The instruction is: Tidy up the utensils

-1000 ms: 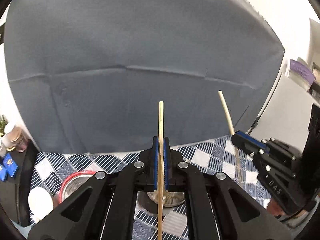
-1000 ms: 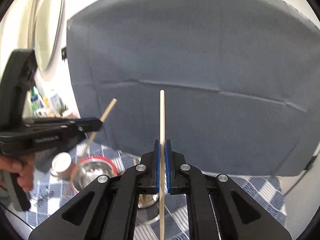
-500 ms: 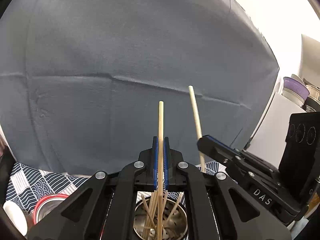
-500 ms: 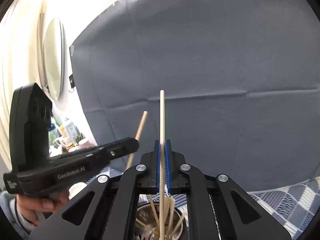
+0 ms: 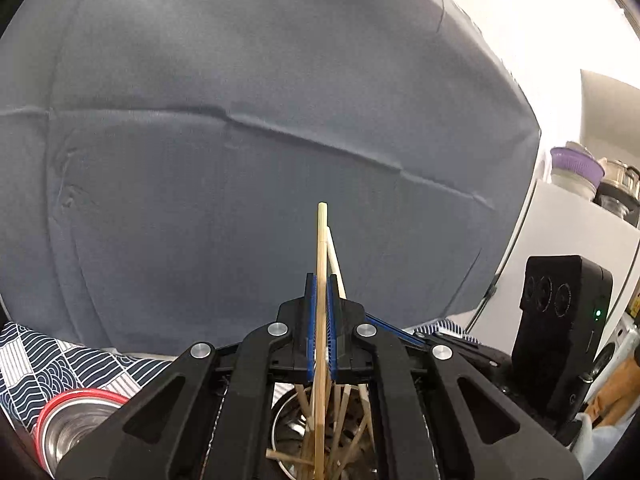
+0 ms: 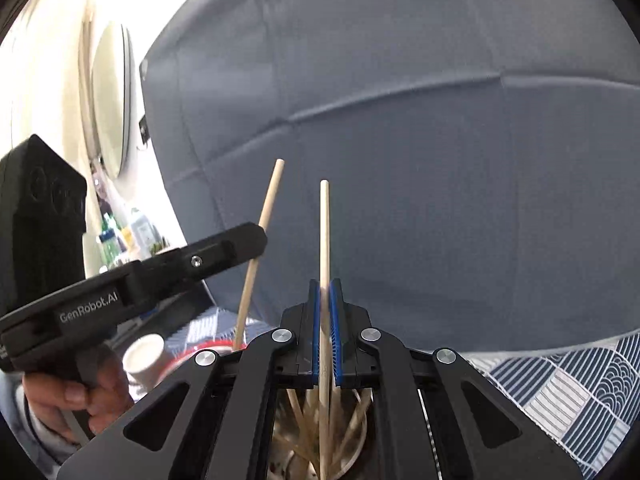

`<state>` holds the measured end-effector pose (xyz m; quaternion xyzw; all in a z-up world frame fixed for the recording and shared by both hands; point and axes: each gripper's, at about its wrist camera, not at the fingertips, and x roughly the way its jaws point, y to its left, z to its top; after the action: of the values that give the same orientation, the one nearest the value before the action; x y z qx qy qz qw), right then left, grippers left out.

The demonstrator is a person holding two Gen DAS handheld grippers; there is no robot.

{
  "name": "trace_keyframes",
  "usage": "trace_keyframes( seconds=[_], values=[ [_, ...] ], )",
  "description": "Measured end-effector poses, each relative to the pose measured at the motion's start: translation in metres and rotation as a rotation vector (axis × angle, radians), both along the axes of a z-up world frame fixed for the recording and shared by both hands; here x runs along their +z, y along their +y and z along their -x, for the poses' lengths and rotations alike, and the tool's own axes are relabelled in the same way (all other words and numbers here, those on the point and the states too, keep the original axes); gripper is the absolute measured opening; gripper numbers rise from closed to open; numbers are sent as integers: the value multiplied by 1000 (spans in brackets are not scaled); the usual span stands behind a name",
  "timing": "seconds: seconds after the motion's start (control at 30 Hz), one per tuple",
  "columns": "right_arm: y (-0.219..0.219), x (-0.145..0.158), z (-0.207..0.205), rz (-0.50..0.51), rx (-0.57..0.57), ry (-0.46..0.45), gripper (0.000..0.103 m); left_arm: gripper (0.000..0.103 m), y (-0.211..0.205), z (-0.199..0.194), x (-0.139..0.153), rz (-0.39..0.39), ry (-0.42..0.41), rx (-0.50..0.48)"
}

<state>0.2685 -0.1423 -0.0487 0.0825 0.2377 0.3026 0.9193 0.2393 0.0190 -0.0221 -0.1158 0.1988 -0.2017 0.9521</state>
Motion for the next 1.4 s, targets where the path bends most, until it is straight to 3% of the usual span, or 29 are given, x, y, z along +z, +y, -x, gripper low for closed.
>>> trace_keyframes(
  seconds=[0.17,0.27,0.33,0.43,0.5,0.6,0.63,0.7,0.97,1.07,1.17,1.4],
  values=[
    [-2,-4,9,18,-22,34,9,6,4,7,-7,5,25,19],
    [-7,2,15,23,-42,37,9,17,7,14,-5,-1,30,38],
    [-9,9,19,28,-50,31,11,37,11,19,0,4,28,65],
    [-1,23,22,52,-78,16,46,50,22,29,11,18,30,101],
    [-3,31,26,57,-96,13,51,56,30,35,19,22,35,130],
    [-6,43,36,72,-128,8,71,74,37,45,29,19,47,163],
    [-5,47,40,84,-146,8,84,81,44,50,30,17,52,165],
    [-4,53,48,100,-165,16,89,97,48,58,36,-3,76,174],
    [-6,59,86,178,-141,52,94,97,50,97,41,-143,94,190],
    [-8,56,100,202,-142,63,95,97,47,113,34,-160,106,175],
    [-19,52,119,212,-156,73,95,97,48,128,25,-151,119,224],
    [-33,38,152,243,-180,126,95,97,48,157,0,-184,231,311]
  ],
)
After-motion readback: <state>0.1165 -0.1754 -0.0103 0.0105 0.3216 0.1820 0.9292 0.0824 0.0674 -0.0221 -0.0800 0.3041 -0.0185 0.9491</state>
